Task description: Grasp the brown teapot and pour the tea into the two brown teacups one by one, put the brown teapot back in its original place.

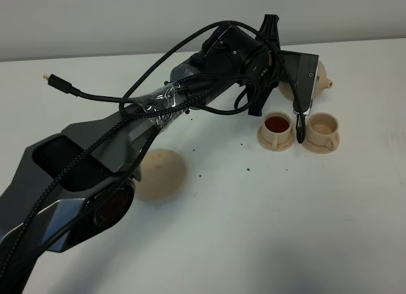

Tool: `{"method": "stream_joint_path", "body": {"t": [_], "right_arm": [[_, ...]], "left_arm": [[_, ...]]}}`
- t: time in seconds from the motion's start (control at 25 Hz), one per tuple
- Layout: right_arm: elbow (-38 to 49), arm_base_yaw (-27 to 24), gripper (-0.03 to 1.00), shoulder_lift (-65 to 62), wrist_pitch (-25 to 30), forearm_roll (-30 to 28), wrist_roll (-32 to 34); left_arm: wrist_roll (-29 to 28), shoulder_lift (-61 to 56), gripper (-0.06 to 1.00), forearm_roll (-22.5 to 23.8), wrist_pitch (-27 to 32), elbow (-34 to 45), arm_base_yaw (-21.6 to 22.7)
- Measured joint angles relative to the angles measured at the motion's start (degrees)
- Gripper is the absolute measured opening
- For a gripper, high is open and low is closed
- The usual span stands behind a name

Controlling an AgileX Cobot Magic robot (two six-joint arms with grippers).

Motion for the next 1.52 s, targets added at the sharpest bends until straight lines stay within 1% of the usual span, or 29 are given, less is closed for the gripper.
{"method": "stream_joint_path", "body": {"t": [0.08,0.2,0.28,0.48,0.76,0.88,1.0,1.12,1.24,1.52], "right_arm": [[0.0,0.0,0.24,0.0,0.0,0.0,0.0],[0.0,0.0,0.24,0.0,0.0,0.0,0.0],[0.0,0.0,0.24,0.0,0.0,0.0,0.0],[0.0,0.0,0.24,0.0,0.0,0.0,0.0],[0.0,0.0,0.24,0.0,0.0,0.0,0.0],[0.0,0.0,0.24,0.0,0.0,0.0,0.0],[0.0,0.0,0.24,0.0,0.0,0.0,0.0],[0.0,0.0,0.24,0.0,0.0,0.0,0.0],[0.0,0.0,0.24,0.0,0.0,0.0,0.0],[0.0,0.0,0.24,0.0,0.0,0.0,0.0]], "left_arm": [[0.47,0.13,0.15,0.21,-1.64,0.0,0.0],[2.8,0.13,0.15,0.32,-3.2,0.0,0.0],[4.39,0.13,0.15,0.32,-3.36,0.0,0.0],[5.08,0.19,0.15,0.32,-3.39,0.0,0.0],[6.07,1.72,0.15,-1.22,-4.33,0.0,0.0],[6.91,2.08,0.15,-3.04,-4.88,0.0,0.0],[9.54,2.09,0.15,-5.04,-5.31,0.0,0.0],[10.68,2.09,0.15,-5.92,-5.69,0.0,0.0],[11.39,2.09,0.15,-6.05,-5.69,0.0,0.0],[16.48,2.09,0.15,-6.48,-5.74,0.0,0.05]]}}
